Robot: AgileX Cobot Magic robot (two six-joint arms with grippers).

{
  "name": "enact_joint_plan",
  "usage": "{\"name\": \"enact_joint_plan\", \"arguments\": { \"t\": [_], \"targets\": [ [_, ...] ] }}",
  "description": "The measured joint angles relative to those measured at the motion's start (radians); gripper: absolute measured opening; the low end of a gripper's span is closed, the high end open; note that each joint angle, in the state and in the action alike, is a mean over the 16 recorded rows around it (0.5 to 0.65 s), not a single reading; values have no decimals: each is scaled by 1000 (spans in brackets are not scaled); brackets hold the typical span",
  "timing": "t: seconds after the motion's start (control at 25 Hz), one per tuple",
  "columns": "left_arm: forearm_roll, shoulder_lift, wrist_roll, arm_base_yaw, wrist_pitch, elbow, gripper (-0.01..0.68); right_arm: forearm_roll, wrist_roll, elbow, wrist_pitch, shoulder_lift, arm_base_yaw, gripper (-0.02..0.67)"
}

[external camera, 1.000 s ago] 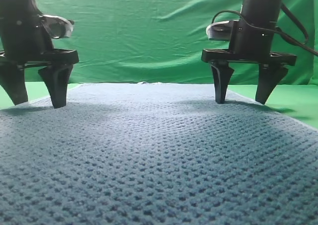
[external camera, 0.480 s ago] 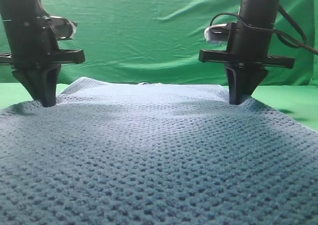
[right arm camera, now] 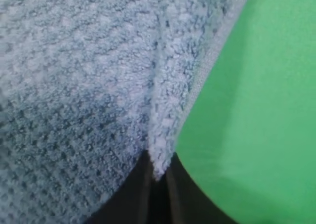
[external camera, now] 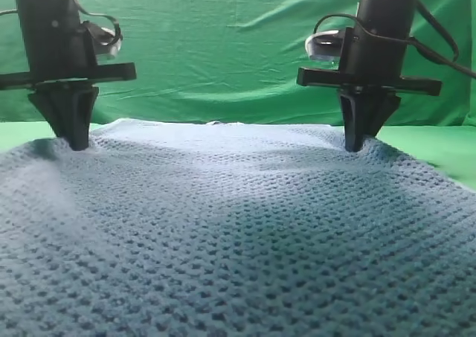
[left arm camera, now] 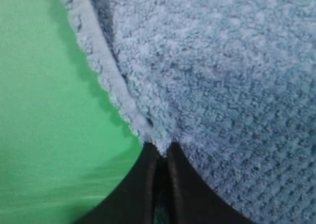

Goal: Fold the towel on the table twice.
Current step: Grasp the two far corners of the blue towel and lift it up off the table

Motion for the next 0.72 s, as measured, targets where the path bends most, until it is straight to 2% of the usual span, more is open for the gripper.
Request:
{"name": "enact_joint_plan", "arguments": {
  "t": [0.44,0.72],
  "targets": [
    [2,-115,1,0,-82,-344,0,-76,-12,-485,7,-55,1,0],
    [15,-137,7,0,-160,-429,0,-114,-35,-645,0,-60,1,0]
  ]
}}
